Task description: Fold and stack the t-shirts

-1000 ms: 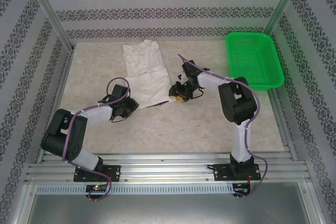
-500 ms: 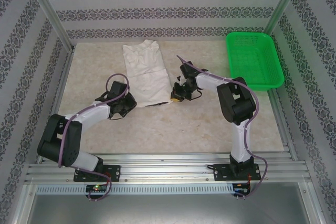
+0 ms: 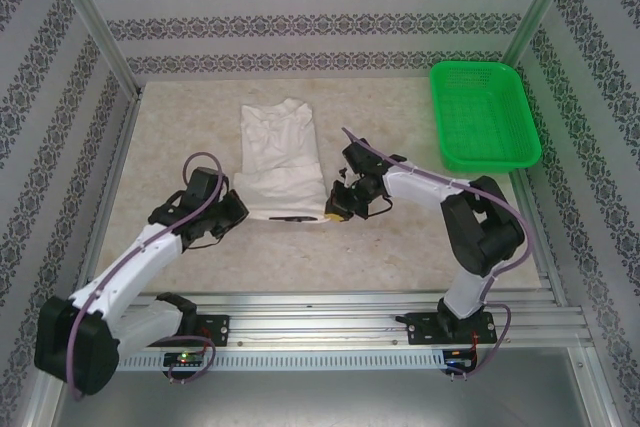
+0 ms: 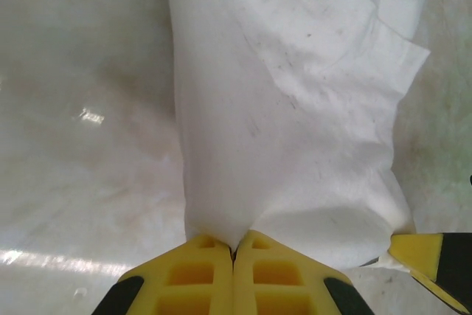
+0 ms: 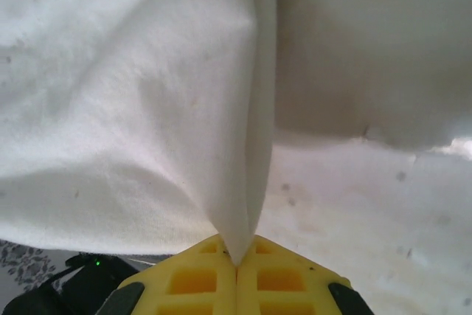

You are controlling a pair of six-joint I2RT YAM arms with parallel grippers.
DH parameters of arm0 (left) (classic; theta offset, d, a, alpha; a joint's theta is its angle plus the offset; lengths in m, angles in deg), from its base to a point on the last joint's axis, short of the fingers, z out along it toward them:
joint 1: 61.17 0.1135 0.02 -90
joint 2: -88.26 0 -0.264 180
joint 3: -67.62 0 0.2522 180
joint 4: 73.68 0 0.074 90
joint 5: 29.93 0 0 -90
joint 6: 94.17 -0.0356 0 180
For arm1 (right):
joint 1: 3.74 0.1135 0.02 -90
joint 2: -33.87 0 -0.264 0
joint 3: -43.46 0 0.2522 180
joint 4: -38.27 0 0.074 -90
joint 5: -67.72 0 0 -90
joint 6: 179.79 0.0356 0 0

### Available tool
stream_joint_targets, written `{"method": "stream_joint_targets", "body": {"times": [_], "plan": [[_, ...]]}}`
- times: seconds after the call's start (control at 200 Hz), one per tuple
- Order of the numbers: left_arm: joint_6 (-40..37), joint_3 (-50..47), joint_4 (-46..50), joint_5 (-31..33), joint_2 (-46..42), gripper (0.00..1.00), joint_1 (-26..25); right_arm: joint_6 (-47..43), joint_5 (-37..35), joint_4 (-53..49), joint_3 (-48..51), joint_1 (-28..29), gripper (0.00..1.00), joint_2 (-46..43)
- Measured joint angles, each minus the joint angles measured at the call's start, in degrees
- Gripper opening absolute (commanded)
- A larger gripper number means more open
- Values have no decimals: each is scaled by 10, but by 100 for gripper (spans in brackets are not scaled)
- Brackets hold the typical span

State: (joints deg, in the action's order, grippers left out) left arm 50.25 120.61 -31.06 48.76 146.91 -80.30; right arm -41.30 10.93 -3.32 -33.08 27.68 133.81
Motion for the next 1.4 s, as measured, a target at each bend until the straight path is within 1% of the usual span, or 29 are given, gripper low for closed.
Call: {"method": "stream_joint_targets", "body": {"times": [0.17,0.27,0.355,0.45,0.644,0.879,1.159,1.399], "plan": [[11,1,70,1,-77,0,-23,34,-7,-16,10,36,0,-66],[17,2,101,7,-101,0,-26,43,-11,-32,9,47,0,-88],[20,7,118,11,-106,0,-26,46,-14,-46,-1,47,0,-88],[20,25,127,13,-97,0,-26,45,-19,-70,-30,47,0,-87],[20,90,128,18,-72,0,-26,28,-27,-112,-132,47,0,-75],[19,135,126,23,-44,0,-21,-4,-30,-150,-234,27,0,-30],[14,141,87,-3,7,0,28,-25,-27,-167,-340,11,0,44],[12,144,45,-33,43,0,57,-35,-21,-172,-384,-2,0,91]]}}
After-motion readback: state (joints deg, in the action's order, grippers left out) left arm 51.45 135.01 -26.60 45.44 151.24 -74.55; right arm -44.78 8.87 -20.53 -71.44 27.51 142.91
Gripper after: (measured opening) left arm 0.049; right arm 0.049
